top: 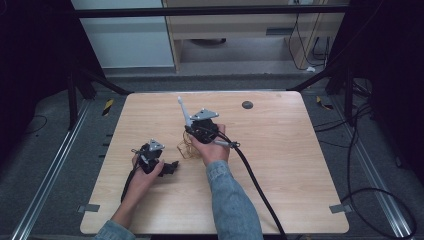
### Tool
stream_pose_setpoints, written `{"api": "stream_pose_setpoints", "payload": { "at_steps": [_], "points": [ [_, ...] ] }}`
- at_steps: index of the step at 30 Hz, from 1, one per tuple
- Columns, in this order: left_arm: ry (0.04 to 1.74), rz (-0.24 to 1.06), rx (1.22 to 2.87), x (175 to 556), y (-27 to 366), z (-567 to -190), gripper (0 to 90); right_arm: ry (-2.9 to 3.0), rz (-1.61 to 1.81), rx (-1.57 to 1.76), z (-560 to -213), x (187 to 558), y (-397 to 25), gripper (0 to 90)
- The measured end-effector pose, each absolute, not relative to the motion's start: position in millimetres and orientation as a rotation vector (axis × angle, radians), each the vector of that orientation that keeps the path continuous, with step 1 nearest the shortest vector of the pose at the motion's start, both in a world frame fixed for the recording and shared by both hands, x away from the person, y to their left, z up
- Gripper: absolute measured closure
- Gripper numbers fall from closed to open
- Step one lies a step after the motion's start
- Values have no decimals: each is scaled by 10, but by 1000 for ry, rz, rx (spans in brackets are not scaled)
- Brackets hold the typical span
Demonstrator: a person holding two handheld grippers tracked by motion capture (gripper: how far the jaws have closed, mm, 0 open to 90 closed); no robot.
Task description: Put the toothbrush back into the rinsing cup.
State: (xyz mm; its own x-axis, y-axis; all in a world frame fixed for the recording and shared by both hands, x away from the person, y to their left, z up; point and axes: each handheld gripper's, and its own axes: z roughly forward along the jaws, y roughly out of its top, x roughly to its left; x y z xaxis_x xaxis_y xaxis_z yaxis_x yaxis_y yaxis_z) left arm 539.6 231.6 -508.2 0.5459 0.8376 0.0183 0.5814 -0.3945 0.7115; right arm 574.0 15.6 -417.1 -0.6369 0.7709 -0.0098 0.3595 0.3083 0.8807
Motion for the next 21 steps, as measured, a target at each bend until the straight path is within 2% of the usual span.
{"api": "stream_pose_setpoints", "payload": {
  "at_steps": [21],
  "points": [
    [1139, 499, 2121, 5396, 2316, -5081, 0, 2182, 1244, 1022, -4238, 5750, 174, 664]
  ]
}}
